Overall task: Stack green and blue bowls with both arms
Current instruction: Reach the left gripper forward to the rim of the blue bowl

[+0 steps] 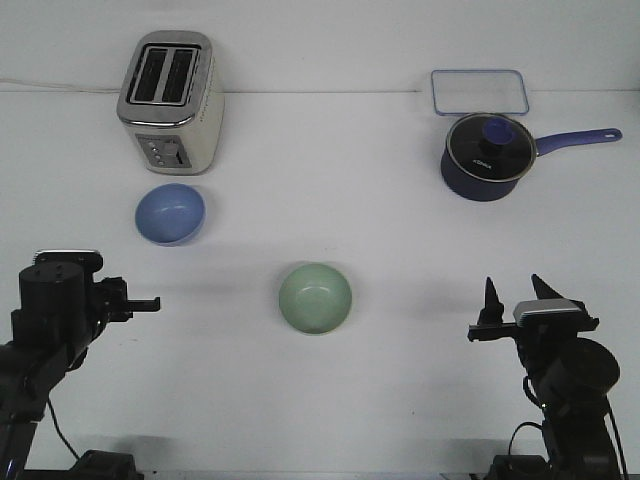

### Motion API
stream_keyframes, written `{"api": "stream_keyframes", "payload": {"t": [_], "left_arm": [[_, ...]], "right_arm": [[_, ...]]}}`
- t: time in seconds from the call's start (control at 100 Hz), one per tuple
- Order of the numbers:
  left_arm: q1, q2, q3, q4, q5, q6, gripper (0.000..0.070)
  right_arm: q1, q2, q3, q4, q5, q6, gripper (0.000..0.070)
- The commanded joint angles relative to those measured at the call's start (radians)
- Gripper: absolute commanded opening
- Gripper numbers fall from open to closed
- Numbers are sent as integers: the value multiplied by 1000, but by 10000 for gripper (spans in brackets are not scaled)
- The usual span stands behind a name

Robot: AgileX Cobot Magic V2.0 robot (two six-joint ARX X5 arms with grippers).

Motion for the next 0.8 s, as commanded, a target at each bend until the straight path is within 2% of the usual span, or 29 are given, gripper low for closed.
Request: {"api": "stream_keyframes", "payload": {"t": [0.0, 0.27, 0.31, 0.35, 0.45, 0.51, 0.79], "left_arm": [[0, 23, 20, -5, 2, 8, 11], [-1, 50, 20, -22, 5, 8, 17], [-1, 50, 20, -26, 5, 8, 37], [-1, 50, 20, -31, 5, 7, 109], [-1, 50, 20, -37, 5, 4, 384], [-1, 50, 20, -37, 5, 4, 477], [4, 90, 26, 18, 5, 5, 479]], "right_arm": [[1, 2, 1, 10, 1, 6, 491], [1, 2, 1, 10, 1, 6, 491], [1, 2, 1, 10, 1, 6, 491], [1, 2, 1, 10, 1, 6, 490], [1, 2, 1, 10, 1, 6, 490], [1, 2, 1, 10, 1, 6, 491], [1, 2, 1, 10, 1, 6, 491]]}}
